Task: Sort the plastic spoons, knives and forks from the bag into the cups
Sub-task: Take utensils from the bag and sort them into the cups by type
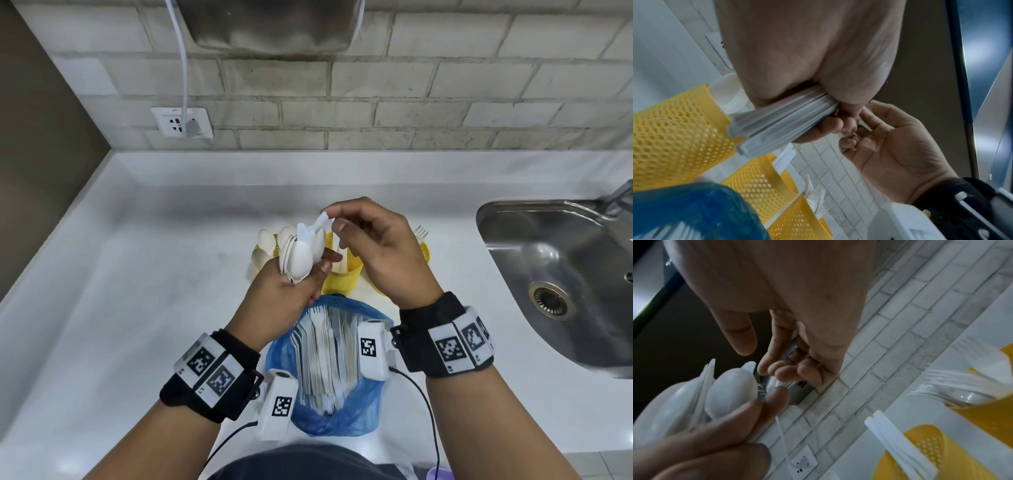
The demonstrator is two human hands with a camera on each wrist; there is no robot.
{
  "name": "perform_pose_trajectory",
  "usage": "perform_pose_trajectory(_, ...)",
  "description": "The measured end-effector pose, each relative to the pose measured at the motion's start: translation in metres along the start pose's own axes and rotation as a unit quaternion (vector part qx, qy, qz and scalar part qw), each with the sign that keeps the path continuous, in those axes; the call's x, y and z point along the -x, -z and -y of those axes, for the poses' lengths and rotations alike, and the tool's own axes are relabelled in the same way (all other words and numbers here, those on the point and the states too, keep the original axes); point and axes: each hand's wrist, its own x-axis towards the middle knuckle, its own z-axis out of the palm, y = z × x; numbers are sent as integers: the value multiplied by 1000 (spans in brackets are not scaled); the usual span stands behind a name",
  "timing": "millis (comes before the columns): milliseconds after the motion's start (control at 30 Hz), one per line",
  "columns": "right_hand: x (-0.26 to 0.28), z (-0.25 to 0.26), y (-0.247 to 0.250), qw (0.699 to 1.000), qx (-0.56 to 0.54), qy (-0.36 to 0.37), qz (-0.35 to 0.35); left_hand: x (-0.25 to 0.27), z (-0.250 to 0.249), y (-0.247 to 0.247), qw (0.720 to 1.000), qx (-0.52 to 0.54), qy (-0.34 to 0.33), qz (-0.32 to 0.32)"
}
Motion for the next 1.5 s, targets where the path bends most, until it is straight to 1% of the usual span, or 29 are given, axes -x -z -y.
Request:
perform_pose_trajectory(67,-1,3,-3,999,-43,-14,14,1,-4,1,1000,10,-1,15)
perform_pose_trajectory(100,-2,4,-3,998,-51,-10,21,2,-6,0,1000,12,-2,20)
perform_pose_trajectory(200,-5,-1,-3,998,-46,6,29,3,-7,1,999,15,-2,29)
perform_pose_trajectory(333,-8,-4,-3,999,-44,14,10,3,-5,3,999,15,17,32)
perform_pose_trajectory(467,-10,-5,-2,997,-78,11,-22,4,-6,5,999,11,26,44)
perform_pose_trajectory(533,-9,-5,-1,998,-67,0,-11,5,-8,6,998,7,26,49)
perform_pose_trajectory(633,-8,-5,0,1000,-15,3,26,6,-10,4,998,9,23,55)
perform_pose_trajectory(700,-9,-6,0,1000,-10,12,13,5,-10,4,998,15,26,57)
perform_pose_trajectory(767,-10,-5,2,999,-50,-1,-13,5,-9,6,998,18,31,61)
perform_pose_trajectory(800,-10,-4,3,998,-60,-8,-14,5,-8,6,997,18,32,63)
perform_pose_trajectory(933,-9,-2,1,999,-1,-16,43,6,-9,6,997,11,29,64)
perform_pose_trajectory(1000,-10,0,-1,999,-46,-7,13,6,-7,7,997,13,30,71)
perform_pose_trajectory(1067,-13,4,-1,987,-153,-9,-51,6,-4,8,997,13,36,74)
perform_pose_trajectory(1167,-17,13,4,938,-306,-5,-162,6,-2,8,996,19,39,75)
perform_pose_trajectory(1233,-19,19,9,907,-358,15,-222,6,-2,8,996,25,44,71)
perform_pose_trajectory(1267,-20,20,11,901,-362,27,-236,6,-1,8,996,28,46,70)
perform_pose_trajectory(1300,-20,20,12,907,-346,35,-237,6,-1,9,996,30,47,69)
perform_pose_trajectory(1333,-20,20,13,923,-310,36,-224,6,-1,9,996,31,48,70)
perform_pose_trajectory(1367,-19,20,13,945,-261,32,-196,6,-1,8,996,32,48,71)
perform_pose_trajectory(1433,-12,22,12,984,-134,23,-113,5,-2,9,996,30,47,75)
perform_pose_trajectory(1467,-9,24,10,995,-71,20,-66,6,-3,9,996,26,46,76)
perform_pose_trajectory(1500,-6,25,9,999,-21,15,-23,6,-4,8,996,22,44,78)
